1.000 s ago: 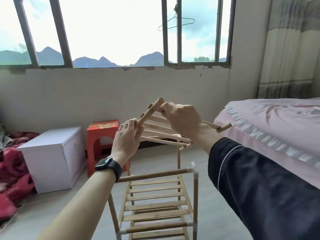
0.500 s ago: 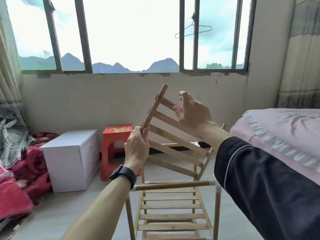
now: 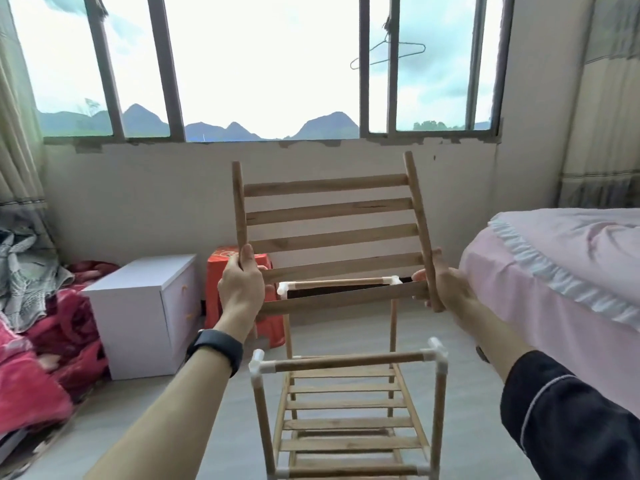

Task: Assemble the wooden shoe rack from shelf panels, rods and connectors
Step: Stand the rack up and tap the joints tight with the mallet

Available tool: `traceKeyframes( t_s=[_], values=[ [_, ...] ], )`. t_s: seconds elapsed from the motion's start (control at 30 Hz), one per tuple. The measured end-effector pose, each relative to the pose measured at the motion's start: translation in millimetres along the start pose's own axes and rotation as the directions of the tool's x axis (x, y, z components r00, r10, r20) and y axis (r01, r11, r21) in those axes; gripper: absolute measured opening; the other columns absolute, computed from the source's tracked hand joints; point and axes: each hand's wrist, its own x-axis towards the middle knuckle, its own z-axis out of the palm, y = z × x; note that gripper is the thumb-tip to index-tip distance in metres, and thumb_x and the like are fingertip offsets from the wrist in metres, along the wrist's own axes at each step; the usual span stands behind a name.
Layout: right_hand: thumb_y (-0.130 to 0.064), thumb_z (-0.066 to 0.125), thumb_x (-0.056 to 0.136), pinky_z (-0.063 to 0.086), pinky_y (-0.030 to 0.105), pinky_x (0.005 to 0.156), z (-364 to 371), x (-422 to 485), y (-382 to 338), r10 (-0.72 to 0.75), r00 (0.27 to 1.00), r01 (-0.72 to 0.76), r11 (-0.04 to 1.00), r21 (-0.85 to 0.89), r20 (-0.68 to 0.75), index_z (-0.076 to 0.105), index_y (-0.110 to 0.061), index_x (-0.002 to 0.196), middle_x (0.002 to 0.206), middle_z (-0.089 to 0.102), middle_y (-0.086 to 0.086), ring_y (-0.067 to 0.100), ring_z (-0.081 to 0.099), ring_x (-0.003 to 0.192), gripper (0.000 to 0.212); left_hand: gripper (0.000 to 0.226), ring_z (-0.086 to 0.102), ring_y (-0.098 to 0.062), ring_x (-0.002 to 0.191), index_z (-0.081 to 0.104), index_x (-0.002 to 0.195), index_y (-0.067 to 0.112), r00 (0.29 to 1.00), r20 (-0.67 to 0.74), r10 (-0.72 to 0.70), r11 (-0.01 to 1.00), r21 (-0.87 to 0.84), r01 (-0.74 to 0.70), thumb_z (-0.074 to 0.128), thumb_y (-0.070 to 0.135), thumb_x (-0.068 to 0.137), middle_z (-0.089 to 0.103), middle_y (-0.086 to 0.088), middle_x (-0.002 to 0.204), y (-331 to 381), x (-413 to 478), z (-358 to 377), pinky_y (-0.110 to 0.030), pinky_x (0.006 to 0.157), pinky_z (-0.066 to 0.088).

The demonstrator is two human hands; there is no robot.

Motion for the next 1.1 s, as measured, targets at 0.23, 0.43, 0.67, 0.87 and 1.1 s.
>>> traceKeyframes(
  t_s=[0.23, 0.43, 0.67, 0.87, 1.1],
  values=[
    [-0.056, 0.037, 0.104, 0.036, 0.028, 0.057, 18, -13, 40, -0.165, 0.981, 0.14, 0.966, -0.218, -0.1, 0.053, -0.024, 0.089, 0.072, 0.059, 0.0, 0.014, 0.056, 0.066, 0.04, 0.04, 0.075, -0.021, 0.068, 0.055, 0.108, 0.017, 0.98, 0.14, -0.139, 0.971, -0.177, 0.162, 0.05, 0.056, 0.099, 0.075, -0.006, 0.096, -30, -5, 5, -0.041, 0.073, 0.061],
    [-0.055, 0.045, 0.103, 0.037, 0.028, 0.058, 22, -4, 51, -0.084, 0.991, 0.077, 0.994, -0.074, -0.1, 0.056, -0.019, 0.087, 0.07, 0.052, -0.002, 0.014, 0.051, 0.065, 0.041, 0.039, 0.061, -0.015, 0.094, 0.053, 0.121, 0.019, 0.913, 0.332, -0.236, 0.967, 0.17, 0.189, 0.044, 0.052, 0.103, 0.064, 0.0, 0.106, -74, -18, 2, -0.029, 0.07, 0.046],
    [-0.039, 0.049, 0.102, 0.043, 0.031, 0.06, 29, 8, 71, -0.058, 0.998, 0.053, 0.988, -0.148, -0.034, 0.058, -0.021, 0.1, 0.08, 0.059, 0.004, 0.019, 0.057, 0.071, 0.021, 0.019, 0.073, -0.022, 0.089, 0.063, 0.12, 0.021, 0.861, 0.41, -0.299, 0.912, -0.141, 0.384, 0.055, 0.028, 0.104, 0.073, -0.004, 0.107, -101, -29, -6, -0.033, 0.072, 0.058],
    [-0.048, 0.041, 0.106, 0.053, 0.044, 0.069, 32, 7, 77, -0.075, 0.995, 0.084, 0.985, -0.15, 0.059, 0.052, -0.03, 0.103, 0.085, 0.056, 0.006, 0.022, 0.056, 0.074, 0.021, 0.021, 0.076, -0.019, 0.083, 0.063, 0.118, 0.023, 0.842, 0.418, -0.341, 0.818, -0.309, 0.485, 0.046, 0.031, 0.107, 0.076, 0.002, 0.091, -101, -32, 0, -0.028, 0.065, 0.059],
    [-0.056, 0.036, 0.105, 0.043, 0.037, 0.064, 42, -5, 67, -0.14, 0.978, 0.19, 0.905, -0.38, 0.155, 0.045, -0.033, 0.112, 0.079, 0.058, 0.005, 0.024, 0.058, 0.074, 0.025, 0.02, 0.061, -0.021, 0.087, 0.064, 0.118, 0.03, 0.789, 0.363, -0.495, 0.697, -0.377, 0.61, 0.049, 0.035, 0.106, 0.06, 0.004, 0.106, -113, -34, -9, -0.031, 0.066, 0.053]
  ],
)
